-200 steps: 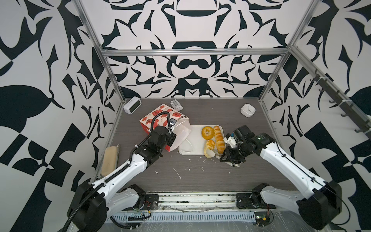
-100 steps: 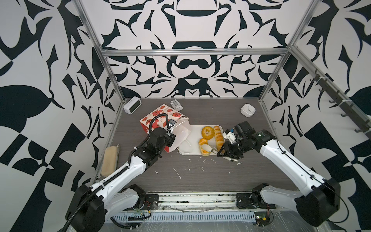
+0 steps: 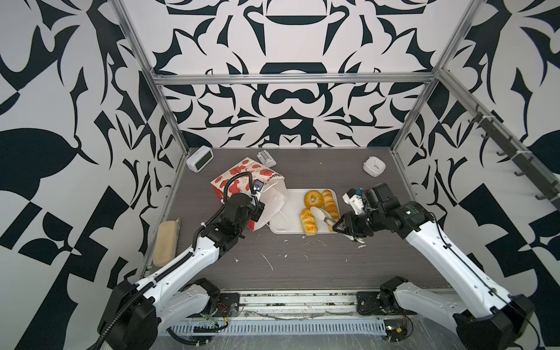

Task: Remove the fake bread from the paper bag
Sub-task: 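Move the open tongs back toward the bag opening with the right gripper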

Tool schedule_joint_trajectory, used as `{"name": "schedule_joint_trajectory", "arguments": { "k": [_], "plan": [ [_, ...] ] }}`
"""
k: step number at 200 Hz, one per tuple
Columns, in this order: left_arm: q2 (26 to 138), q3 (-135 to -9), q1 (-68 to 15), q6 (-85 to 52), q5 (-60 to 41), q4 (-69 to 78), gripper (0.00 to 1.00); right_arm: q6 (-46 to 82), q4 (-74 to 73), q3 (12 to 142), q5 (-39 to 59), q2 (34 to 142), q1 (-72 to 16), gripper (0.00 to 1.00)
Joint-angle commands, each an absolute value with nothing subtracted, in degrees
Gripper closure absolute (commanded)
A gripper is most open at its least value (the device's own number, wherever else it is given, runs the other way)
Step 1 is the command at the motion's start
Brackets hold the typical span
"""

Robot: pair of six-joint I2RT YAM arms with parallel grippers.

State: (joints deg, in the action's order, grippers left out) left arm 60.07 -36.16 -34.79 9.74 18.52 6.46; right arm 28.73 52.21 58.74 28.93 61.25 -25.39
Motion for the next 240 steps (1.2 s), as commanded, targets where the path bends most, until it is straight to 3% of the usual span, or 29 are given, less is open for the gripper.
{"name": "schedule_joint_trajectory", "arguments": {
  "k": [1, 59, 153, 240],
  "plan": [
    [60.3, -35.5, -34.7, 8.4, 19.8, 9.4, 1.0, 29.9, 45.0, 58.6, 31.7, 64.2, -28.1, 0.64],
    [60.0, -35.7, -34.7, 8.6, 20.2, 9.0, 1.0, 30.7, 38.4, 54.3, 33.1, 69.4, -30.5, 0.65],
    [59.9, -35.1, -34.6, 8.4, 19.9, 9.2, 1.0, 30.3, 41.3, 49.8, 25.2, 65.6, -28.3, 0.66],
    [59.9, -34.4, -34.6, 8.0, 19.7, 9.6, 1.0, 30.1, 41.7, 49.5, 26.2, 64.4, -27.0, 0.66]
  ]
}}
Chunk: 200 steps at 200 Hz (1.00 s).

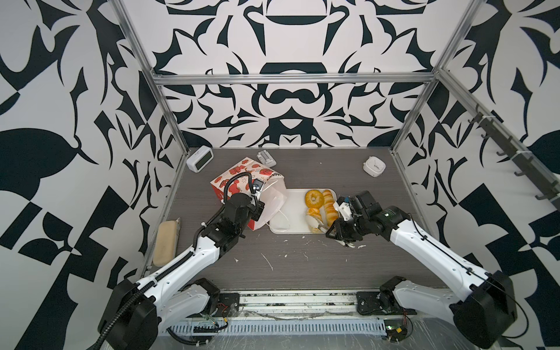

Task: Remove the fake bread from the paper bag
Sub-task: 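Move the open tongs back toward the bag opening with the right gripper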

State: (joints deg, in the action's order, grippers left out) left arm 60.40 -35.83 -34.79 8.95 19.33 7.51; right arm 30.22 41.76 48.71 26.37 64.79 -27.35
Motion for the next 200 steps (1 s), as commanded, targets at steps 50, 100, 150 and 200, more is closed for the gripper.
{"name": "schedule_joint_trajectory", "arguments": {
  "k": [50, 100, 150, 200],
  "plan": [
    [59.2, -34.3, -34.6, 7.9, 19.8, 9.1, 1.0, 28.2, 46.6, 49.7, 22.4, 63.2, -26.9, 0.66],
    [59.3, -34.5, -34.6, 7.9, 19.6, 9.1, 1.0, 28.0, 46.6, 49.8, 22.6, 62.4, -26.6, 0.66],
    [60.2, -35.6, -34.6, 7.8, 18.3, 8.9, 1.0, 29.2, 38.9, 50.4, 31.4, 59.7, -26.6, 0.65],
    [61.5, -37.3, -34.6, 7.9, 17.1, 8.4, 1.0, 28.9, 34.8, 50.7, 32.8, 59.4, -27.5, 0.65]
  ]
}}
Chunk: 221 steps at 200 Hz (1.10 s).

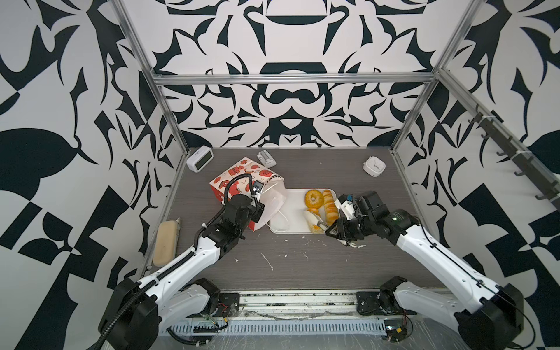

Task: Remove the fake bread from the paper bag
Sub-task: 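Move the open tongs back toward the bag opening with the right gripper, then insert the open tongs into the paper bag with the right gripper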

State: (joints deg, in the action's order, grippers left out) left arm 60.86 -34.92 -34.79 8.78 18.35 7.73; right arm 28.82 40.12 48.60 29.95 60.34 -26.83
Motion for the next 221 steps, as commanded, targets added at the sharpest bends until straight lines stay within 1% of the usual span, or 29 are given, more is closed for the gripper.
{"name": "schedule_joint_trajectory", "arguments": {
  "k": [1, 32, 69, 88, 112, 134, 188, 221],
  "plan": [
    [61.5, -37.3, -34.6, 7.9, 17.0, 8.4, 1.0, 29.0, 34.5, 50.7, 32.9, 59.4, -27.6, 0.65],
    [63.0, -39.0, -34.6, 8.4, 16.1, 7.2, 1.0, 29.6, 27.2, 51.2, 32.9, 61.8, -32.2, 0.66],
    [63.7, -41.2, -34.7, 10.1, 14.4, 4.8, 1.0, 30.0, 16.9, 52.7, 31.6, 69.6, -38.8, 0.66],
    [63.6, -42.3, -34.6, 11.1, 14.7, 2.5, 1.0, 31.5, 9.5, 52.9, 31.4, 74.6, -39.2, 0.66],
    [62.3, -42.1, -34.6, 12.1, 15.2, 0.7, 1.0, 33.1, 1.4, 54.5, 28.7, 80.7, -39.4, 0.66],
    [60.7, -40.9, -34.5, 13.6, 13.8, 0.0, 1.0, 36.0, -5.6, 57.3, 29.5, 86.4, -39.5, 0.66],
    [58.4, -41.3, -33.1, 14.7, 9.3, -2.6, 1.0, 39.5, -11.9, 65.4, 30.8, 98.4, -40.6, 0.66],
    [58.2, -42.8, -32.6, 14.9, 7.8, -5.2, 1.0, 39.5, -11.3, 68.6, 29.7, 101.8, -42.1, 0.62]
  ]
}}
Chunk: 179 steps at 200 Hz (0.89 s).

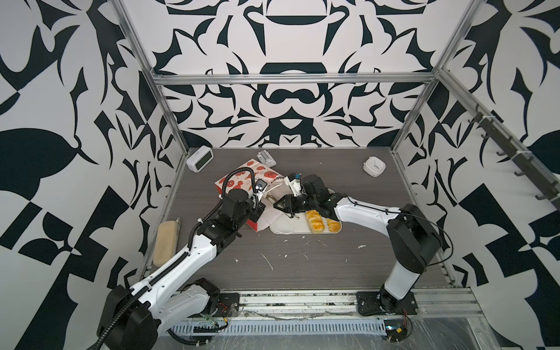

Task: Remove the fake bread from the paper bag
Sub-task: 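Insert the open tongs into the paper bag with the right gripper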

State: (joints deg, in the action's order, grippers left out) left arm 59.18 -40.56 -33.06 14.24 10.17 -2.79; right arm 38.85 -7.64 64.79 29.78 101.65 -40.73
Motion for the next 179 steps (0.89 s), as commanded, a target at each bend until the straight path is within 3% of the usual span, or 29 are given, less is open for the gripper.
{"name": "schedule_joint_trajectory", "arguments": {
  "k": [1, 54, 179],
  "plan": [
    [58.2, -42.8, -32.6, 14.9, 7.8, -5.2, 1.0, 39.4, -11.2, 68.7, 29.7, 101.8, -42.1, 0.62],
    [58.9, -43.7, -32.6, 14.2, 6.2, -6.3, 1.0, 37.6, -8.2, 69.0, 28.2, 102.7, -42.7, 0.56],
    [58.4, -44.8, -32.6, 12.8, 5.4, -5.8, 1.0, 30.6, -6.5, 66.2, 21.3, 103.1, -48.5, 0.54]
  ]
}}
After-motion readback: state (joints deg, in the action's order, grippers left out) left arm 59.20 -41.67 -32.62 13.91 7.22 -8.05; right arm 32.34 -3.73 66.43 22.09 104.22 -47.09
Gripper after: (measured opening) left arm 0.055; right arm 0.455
